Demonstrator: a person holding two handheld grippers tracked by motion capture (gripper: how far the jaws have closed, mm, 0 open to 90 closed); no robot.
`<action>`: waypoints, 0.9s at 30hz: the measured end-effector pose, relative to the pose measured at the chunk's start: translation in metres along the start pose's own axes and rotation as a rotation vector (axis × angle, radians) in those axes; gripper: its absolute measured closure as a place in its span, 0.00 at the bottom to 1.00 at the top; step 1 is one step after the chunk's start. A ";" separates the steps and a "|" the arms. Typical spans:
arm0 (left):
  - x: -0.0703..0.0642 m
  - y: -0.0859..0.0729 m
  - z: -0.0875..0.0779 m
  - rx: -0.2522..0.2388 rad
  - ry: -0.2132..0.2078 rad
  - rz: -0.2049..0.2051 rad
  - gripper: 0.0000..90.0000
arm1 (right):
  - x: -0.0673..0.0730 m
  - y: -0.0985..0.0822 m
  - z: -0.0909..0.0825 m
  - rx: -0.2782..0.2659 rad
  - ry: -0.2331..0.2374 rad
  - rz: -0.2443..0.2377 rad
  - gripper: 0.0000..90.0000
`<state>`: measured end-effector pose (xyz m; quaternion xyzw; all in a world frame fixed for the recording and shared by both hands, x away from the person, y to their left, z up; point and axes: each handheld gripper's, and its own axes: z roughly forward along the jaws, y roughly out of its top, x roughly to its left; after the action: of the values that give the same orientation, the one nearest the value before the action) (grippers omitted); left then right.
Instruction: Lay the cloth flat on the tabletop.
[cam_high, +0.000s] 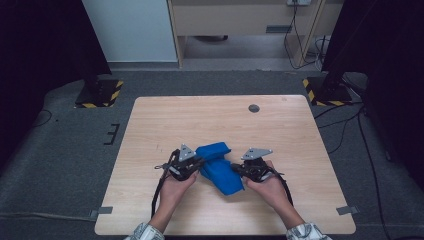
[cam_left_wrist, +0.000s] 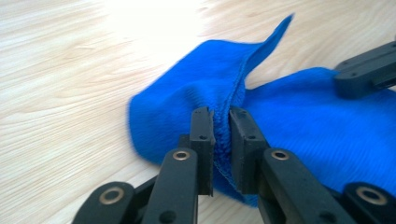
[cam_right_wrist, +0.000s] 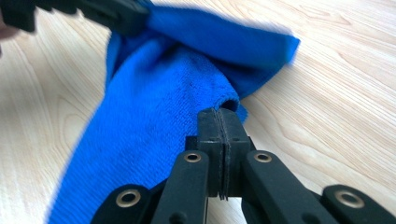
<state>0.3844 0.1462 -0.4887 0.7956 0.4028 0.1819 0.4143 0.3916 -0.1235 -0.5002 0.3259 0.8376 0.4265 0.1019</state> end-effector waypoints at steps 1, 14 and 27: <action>0.003 -0.001 -0.002 0.006 0.003 -0.002 0.91 | -0.002 -0.001 -0.001 0.004 -0.006 -0.002 1.00; 0.033 -0.016 -0.013 0.059 0.056 -0.035 0.91 | -0.020 -0.012 -0.011 0.050 -0.066 0.037 1.00; 0.045 -0.022 -0.015 0.107 0.081 -0.038 0.93 | -0.042 -0.020 -0.019 0.062 -0.136 0.084 1.00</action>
<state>0.3920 0.1969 -0.5002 0.8010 0.4433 0.1843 0.3577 0.4062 -0.1714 -0.5086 0.3920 0.8271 0.3812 0.1302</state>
